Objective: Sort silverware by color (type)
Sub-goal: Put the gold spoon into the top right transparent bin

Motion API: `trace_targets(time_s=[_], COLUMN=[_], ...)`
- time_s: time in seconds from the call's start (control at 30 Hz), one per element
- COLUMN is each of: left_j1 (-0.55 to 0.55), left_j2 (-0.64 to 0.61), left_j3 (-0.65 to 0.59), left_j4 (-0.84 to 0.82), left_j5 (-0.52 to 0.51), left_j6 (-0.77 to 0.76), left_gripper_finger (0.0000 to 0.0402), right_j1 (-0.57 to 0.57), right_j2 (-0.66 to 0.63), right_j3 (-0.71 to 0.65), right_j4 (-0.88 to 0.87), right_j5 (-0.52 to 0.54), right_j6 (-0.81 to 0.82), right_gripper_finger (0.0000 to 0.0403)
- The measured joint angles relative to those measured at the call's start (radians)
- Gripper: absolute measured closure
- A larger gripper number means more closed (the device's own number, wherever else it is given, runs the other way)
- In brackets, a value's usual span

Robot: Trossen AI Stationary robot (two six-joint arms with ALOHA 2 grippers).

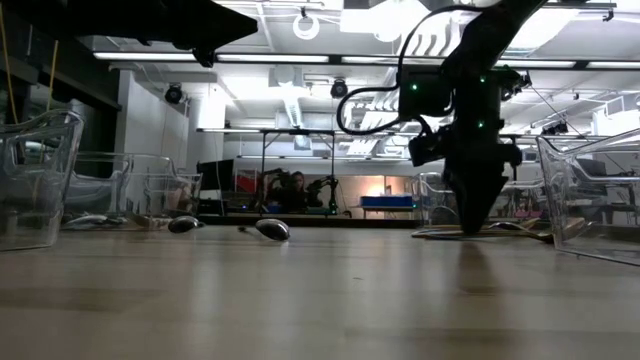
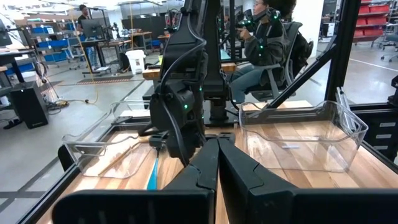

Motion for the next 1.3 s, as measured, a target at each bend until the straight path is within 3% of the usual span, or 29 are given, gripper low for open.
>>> trace_targets(time_s=[0.17, 0.27, 0.33, 0.6, 0.8, 1.03, 1.3], left_j1=[0.000, 0.000, 0.000, 0.000, 0.000, 0.000, 0.000], left_j2=[0.000, 0.000, 0.000, 0.000, 0.000, 0.000, 0.000], left_j3=[0.000, 0.000, 0.000, 0.000, 0.000, 0.000, 0.000], left_j4=[0.000, 0.000, 0.000, 0.000, 0.000, 0.000, 0.000], left_j5=[0.000, 0.000, 0.000, 0.000, 0.000, 0.000, 0.000], left_j6=[0.000, 0.000, 0.000, 0.000, 0.000, 0.000, 0.000], left_gripper_finger=[0.0398, 0.0398, 0.0398, 0.0398, 0.0398, 0.0398, 0.0398], right_j1=[0.000, 0.000, 0.000, -0.002, -0.003, -0.014, -0.021], right_j2=[0.000, 0.000, 0.000, -0.001, -0.001, -0.001, -0.001], right_j3=[0.000, 0.000, 0.000, 0.000, 0.000, 0.000, 0.000], right_j4=[0.006, 0.020, 0.035, 0.050, 0.052, 0.052, 0.053], right_j5=[-0.108, -0.108, -0.076, 0.237, 0.240, 0.319, 0.273], right_j6=[-0.019, -0.031, -0.043, -0.047, -0.058, -0.056, -0.045], right_gripper_finger=[0.0265, 0.0265, 0.0265, 0.0265, 0.0265, 0.0265, 0.0265])
